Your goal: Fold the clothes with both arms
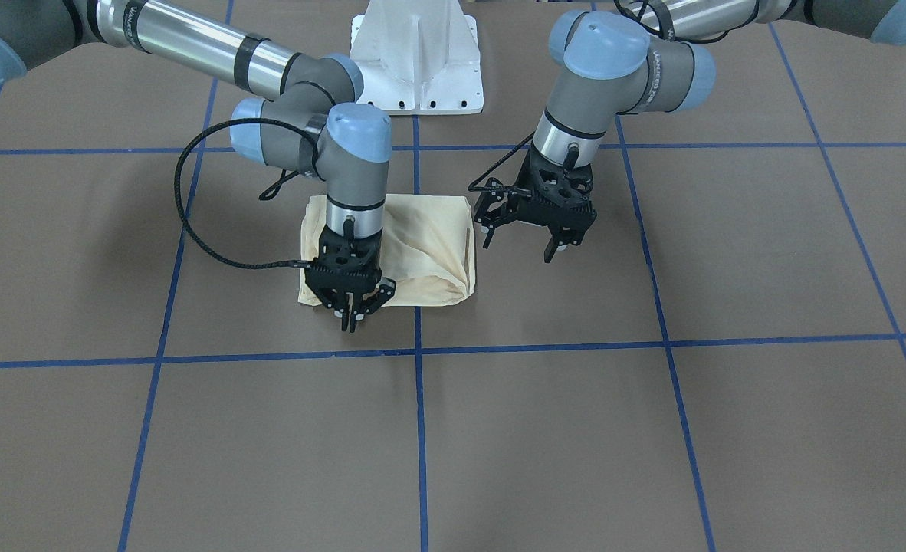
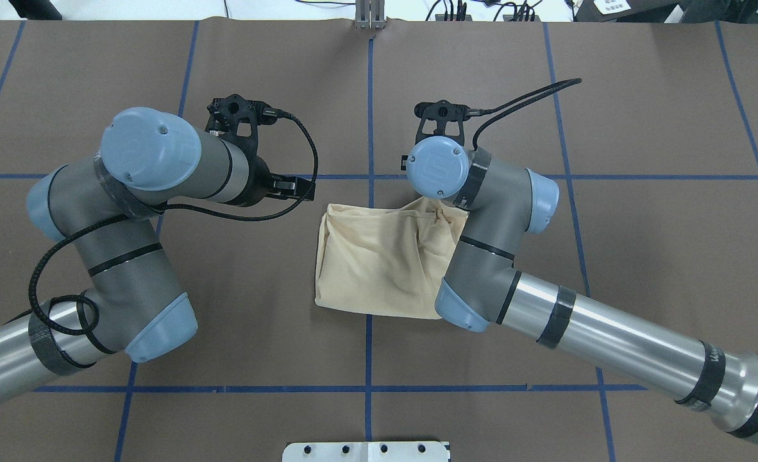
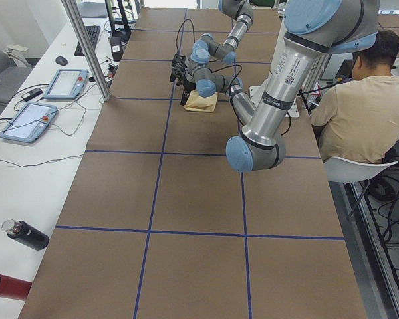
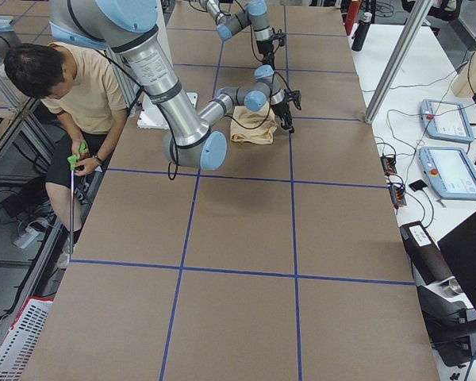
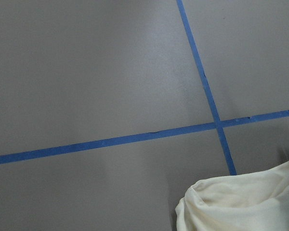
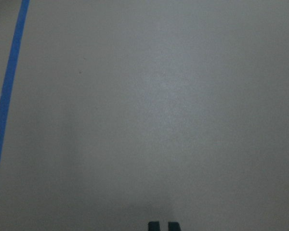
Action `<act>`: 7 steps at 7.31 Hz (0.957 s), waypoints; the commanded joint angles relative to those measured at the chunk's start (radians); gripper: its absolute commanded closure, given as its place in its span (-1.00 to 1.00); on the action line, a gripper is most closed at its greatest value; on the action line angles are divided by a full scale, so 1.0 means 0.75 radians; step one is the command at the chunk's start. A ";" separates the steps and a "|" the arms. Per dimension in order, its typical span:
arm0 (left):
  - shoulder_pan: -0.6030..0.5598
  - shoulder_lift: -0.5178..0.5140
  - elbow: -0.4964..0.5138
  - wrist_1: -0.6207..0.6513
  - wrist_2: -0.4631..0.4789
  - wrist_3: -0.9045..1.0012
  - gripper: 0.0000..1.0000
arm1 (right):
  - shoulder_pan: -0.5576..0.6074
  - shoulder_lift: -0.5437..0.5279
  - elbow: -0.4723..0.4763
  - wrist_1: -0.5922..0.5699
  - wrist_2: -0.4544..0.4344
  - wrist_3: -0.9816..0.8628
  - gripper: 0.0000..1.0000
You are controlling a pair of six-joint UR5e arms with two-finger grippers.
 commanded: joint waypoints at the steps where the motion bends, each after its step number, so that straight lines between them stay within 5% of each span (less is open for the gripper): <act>1: 0.003 0.000 -0.001 0.000 0.000 -0.005 -1.00 | 0.071 -0.009 0.062 0.005 0.154 -0.047 0.23; 2: 0.001 0.000 -0.001 0.002 0.000 -0.005 -1.00 | 0.095 -0.039 0.112 0.001 0.185 -0.049 -0.99; 4: -0.003 0.008 -0.027 0.016 0.000 0.003 -1.00 | 0.238 -0.176 0.338 -0.109 0.421 -0.197 -1.00; 7: -0.080 0.314 -0.343 0.128 0.000 0.233 -1.00 | 0.426 -0.521 0.711 -0.251 0.620 -0.547 -1.00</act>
